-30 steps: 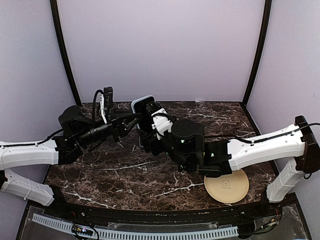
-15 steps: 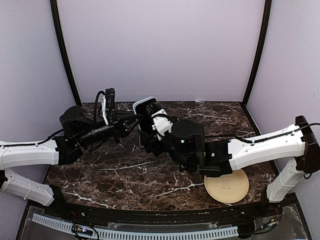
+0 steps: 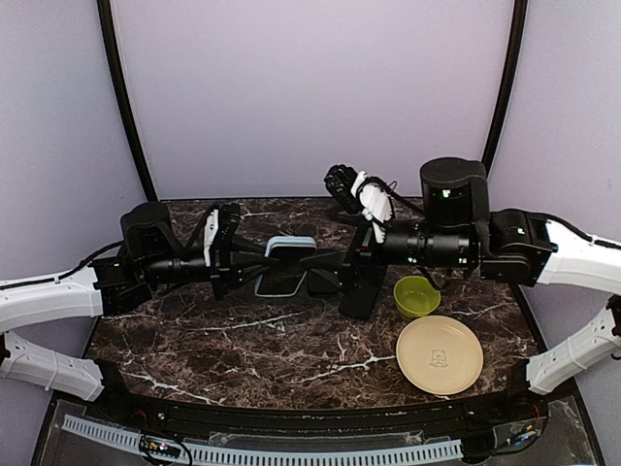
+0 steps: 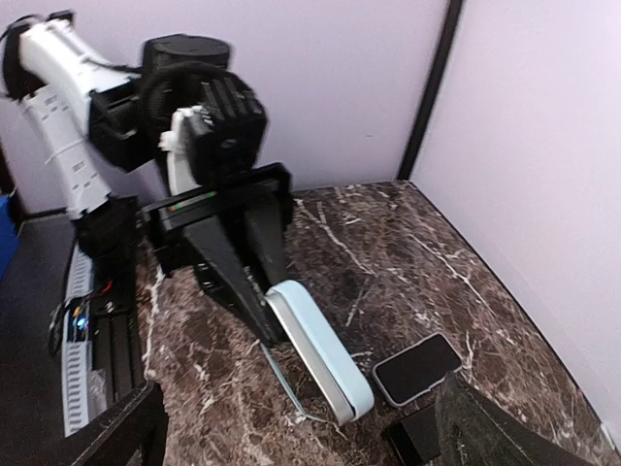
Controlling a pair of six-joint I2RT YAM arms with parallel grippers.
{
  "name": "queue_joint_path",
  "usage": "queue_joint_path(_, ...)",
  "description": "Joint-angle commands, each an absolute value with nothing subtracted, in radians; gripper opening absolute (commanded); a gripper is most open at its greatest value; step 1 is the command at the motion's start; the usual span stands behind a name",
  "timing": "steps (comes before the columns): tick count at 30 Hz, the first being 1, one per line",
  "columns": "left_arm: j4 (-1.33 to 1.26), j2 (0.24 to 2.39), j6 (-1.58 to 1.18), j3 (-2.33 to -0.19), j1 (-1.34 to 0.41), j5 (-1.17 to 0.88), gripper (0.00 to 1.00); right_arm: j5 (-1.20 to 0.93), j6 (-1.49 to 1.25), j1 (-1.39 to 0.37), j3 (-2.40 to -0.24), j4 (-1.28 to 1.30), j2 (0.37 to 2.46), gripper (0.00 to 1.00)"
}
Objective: Put the phone into the phone case
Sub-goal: Press the top corners of the phone case.
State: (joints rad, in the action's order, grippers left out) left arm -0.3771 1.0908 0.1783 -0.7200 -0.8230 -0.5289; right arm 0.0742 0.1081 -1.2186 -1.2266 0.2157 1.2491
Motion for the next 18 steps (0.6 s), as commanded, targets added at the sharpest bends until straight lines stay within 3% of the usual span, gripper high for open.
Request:
queue_joint_path(1, -0.351, 1.05, 0.278, -0.771, -0.828, -0.675, 0.0, -0.146, 0.222, -1.219, -1.385, 0.483, 1.312, 0.94)
queue_joint_path(8, -0.338, 1.042, 0.306, -0.768, -0.841, -0.663, 0.0, -0.161, 0.308, -1.219, -1.566, 0.598, 1.468, 0.83)
queue_joint_path(14, -0.336, 1.04, 0.311, -0.766, -0.847, -0.662, 0.0, -0.166, 0.314, -1.219, -1.608, 0.611, 1.533, 0.66)
queue_joint_path(18, -0.333, 1.04, 0.313, -0.765, -0.848, -0.66, 0.0, -0.153, 0.305, -1.218, -1.585, 0.572, 1.533, 0.48)
